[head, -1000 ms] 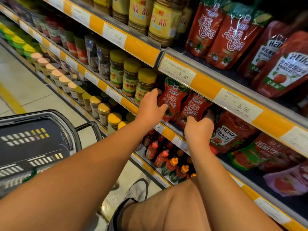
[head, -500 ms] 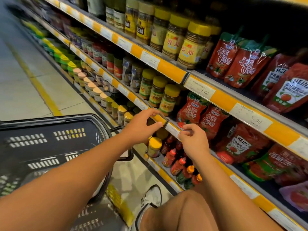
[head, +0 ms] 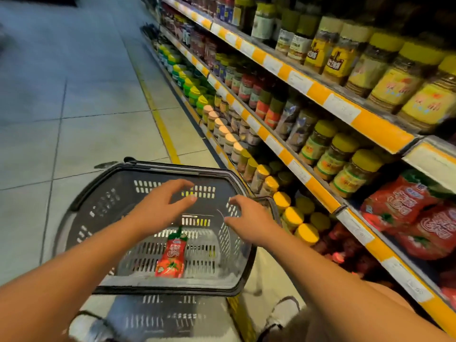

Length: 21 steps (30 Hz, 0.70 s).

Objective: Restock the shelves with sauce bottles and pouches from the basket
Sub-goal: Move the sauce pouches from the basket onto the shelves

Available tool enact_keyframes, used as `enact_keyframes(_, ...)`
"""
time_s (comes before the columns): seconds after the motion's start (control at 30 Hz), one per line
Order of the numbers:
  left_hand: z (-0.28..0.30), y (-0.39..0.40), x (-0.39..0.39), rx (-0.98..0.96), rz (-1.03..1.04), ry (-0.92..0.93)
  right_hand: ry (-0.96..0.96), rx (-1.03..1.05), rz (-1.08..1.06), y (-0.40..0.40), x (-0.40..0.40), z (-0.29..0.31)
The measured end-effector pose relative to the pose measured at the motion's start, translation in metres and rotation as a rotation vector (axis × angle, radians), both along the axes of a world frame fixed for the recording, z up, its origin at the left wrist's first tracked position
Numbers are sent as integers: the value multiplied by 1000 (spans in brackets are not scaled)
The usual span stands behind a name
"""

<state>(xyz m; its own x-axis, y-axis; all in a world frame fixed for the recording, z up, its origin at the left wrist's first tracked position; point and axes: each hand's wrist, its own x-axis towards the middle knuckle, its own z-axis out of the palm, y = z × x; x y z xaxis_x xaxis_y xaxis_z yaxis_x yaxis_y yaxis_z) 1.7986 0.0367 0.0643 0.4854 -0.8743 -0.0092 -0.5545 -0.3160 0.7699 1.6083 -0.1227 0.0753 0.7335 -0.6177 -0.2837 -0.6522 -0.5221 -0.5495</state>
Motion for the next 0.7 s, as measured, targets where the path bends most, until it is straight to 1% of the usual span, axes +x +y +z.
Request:
enact_keyframes(0.13,-34,54,15,51,166,19,78,118,78,17,68,-40)
enact_keyframes(0.23,-61,86,16,146,194,-72,153,193,108,28,107,-80)
enact_keyframes(0.33,-78,105,13,206,241,-129,167,234,73,36,136,-127)
enact_keyframes(0.43,-89,110,12,267,278,-161,274,274,79,41,155,-176)
enact_keyframes(0.47,-91,110,11,281,279,-171,305,308,67,39,159,-192)
enact_keyframes(0.57,-94,106,8,292,254,-204,354,420,-58,26,170,-241)
enact_keyframes(0.7,-94,106,9,310,244,-201,419,554,-194,25,177,-300)
